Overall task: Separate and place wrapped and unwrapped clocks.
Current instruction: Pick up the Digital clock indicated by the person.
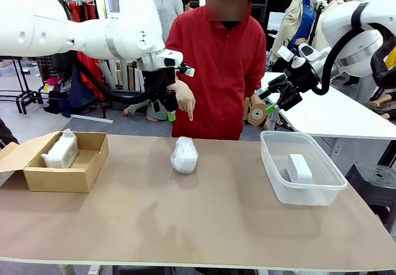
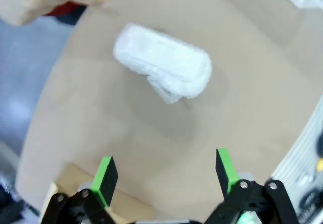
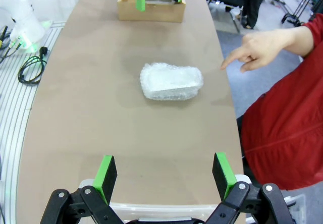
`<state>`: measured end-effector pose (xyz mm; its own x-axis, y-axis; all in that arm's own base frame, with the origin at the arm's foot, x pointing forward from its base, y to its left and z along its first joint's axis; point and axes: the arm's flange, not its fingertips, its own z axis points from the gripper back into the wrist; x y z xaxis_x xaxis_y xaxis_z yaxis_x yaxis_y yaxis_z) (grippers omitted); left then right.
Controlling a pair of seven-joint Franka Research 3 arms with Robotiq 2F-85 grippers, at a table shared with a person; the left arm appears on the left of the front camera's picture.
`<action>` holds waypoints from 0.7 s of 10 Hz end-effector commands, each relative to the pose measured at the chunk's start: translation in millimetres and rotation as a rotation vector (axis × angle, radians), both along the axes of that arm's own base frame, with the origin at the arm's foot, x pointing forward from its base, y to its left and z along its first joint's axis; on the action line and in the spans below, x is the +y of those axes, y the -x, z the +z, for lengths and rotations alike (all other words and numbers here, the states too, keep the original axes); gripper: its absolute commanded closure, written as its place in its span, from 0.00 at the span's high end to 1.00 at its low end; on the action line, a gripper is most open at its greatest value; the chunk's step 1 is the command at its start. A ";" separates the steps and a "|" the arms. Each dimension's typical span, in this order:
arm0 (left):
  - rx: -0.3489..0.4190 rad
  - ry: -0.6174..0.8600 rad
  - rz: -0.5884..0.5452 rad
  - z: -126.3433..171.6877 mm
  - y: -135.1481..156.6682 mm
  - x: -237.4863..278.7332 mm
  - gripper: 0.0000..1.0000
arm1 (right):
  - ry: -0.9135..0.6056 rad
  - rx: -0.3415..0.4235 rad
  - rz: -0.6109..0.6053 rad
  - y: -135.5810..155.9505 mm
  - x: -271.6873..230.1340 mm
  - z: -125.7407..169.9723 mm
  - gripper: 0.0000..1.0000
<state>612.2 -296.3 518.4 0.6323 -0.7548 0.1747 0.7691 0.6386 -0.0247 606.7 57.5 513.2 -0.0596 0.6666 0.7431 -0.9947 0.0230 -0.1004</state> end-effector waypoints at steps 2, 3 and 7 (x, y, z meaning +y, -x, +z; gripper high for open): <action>0.125 -0.117 0.323 -6.0 -23.8 -47.8 1.00 | -0.004 -0.012 0.008 -0.3 0.3 0.6 1.00; 0.129 -0.142 0.396 -17.2 -27.5 -63.8 1.00 | -0.004 -0.012 0.008 -0.3 0.3 0.6 1.00; 0.113 -0.160 0.551 -45.4 -36.8 -97.8 1.00 | -0.004 -0.012 0.008 -0.3 0.3 0.6 1.00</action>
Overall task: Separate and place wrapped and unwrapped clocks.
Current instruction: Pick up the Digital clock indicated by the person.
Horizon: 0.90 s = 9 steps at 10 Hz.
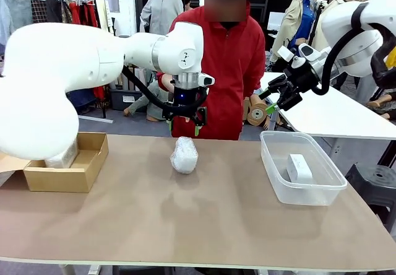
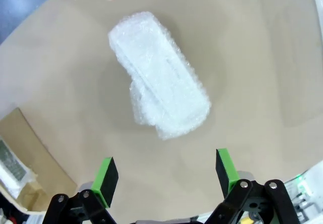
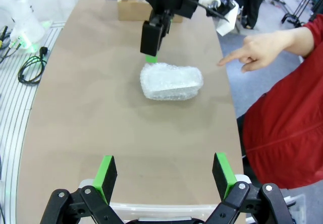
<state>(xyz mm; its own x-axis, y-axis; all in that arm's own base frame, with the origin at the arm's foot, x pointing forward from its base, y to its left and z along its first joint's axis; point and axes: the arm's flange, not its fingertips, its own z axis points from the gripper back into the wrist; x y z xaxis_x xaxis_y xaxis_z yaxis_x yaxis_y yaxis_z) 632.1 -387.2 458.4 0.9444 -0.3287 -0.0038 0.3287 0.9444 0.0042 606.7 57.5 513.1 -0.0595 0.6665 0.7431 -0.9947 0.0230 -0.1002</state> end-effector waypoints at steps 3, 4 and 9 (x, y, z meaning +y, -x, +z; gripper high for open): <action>0.001 -0.001 -0.019 6.4 4.0 5.9 1.00 | -0.004 -0.012 0.007 -0.3 0.3 0.7 1.00; 0.001 -0.001 -0.019 6.4 4.0 5.9 1.00 | -0.004 -0.012 0.007 -0.3 0.3 0.7 1.00; -0.025 -0.048 0.160 -14.2 -5.3 -22.8 1.00 | -0.004 -0.012 0.007 -0.3 0.3 0.7 1.00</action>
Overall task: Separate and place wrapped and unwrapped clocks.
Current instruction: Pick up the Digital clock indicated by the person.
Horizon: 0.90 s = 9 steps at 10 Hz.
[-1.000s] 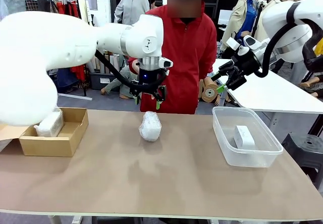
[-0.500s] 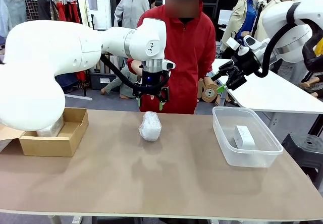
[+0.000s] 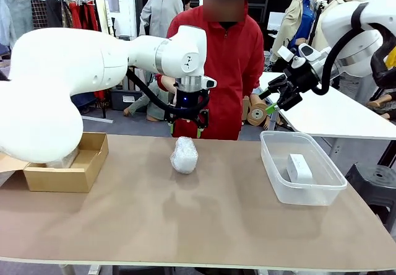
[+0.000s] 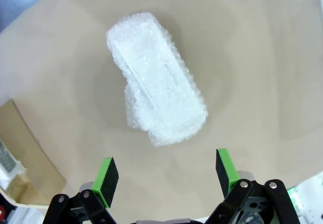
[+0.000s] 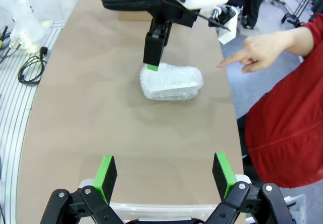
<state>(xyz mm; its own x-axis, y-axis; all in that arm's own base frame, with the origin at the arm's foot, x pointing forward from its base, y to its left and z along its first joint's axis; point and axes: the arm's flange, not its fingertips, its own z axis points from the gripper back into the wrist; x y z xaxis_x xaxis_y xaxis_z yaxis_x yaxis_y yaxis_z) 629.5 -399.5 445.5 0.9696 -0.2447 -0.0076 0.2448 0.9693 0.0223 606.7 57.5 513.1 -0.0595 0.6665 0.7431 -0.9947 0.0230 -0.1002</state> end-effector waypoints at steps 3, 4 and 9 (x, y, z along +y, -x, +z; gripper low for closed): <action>-0.055 -0.102 0.198 -28.5 -9.5 -21.7 1.00 | -0.004 -0.012 0.007 -0.3 0.3 0.7 1.00; -0.052 -0.091 0.209 -39.7 -9.9 -23.2 1.00 | -0.004 -0.012 0.007 -0.3 0.3 0.7 1.00; -0.136 -0.086 0.218 -75.0 -22.5 -22.1 1.00 | -0.004 -0.012 0.007 -0.3 0.3 0.7 1.00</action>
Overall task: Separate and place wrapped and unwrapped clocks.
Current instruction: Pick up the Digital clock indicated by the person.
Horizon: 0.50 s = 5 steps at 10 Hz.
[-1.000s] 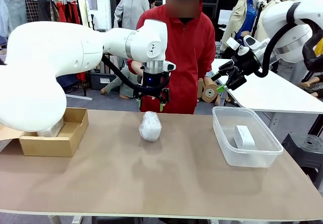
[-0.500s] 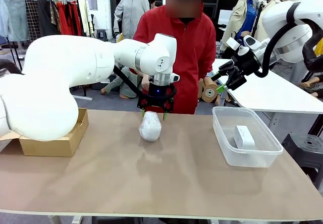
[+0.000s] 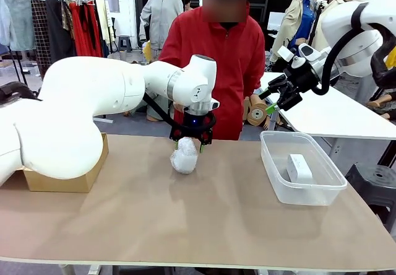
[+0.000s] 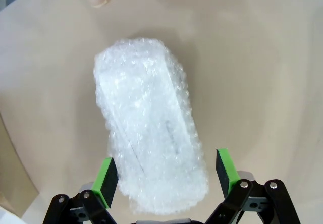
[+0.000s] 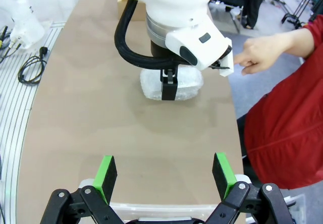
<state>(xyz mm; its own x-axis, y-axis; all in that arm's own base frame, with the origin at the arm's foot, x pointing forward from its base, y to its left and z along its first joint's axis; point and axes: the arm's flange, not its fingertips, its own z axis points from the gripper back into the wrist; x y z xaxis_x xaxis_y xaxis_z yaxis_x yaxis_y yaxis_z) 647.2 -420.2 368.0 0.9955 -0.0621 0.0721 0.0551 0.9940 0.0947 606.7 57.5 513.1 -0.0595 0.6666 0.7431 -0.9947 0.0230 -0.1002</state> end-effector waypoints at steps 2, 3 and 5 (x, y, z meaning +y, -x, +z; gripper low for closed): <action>-0.038 -0.042 0.059 -6.5 -6.2 0.5 1.00 | -0.004 -0.012 0.008 -0.3 0.3 0.7 1.00; -0.034 -0.053 0.077 -9.6 -5.9 2.9 1.00 | -0.004 -0.012 0.008 -0.3 0.3 0.7 1.00; -0.046 -0.076 0.072 -13.2 -3.6 4.6 0.71 | -0.004 -0.012 0.008 -0.3 0.3 0.7 1.00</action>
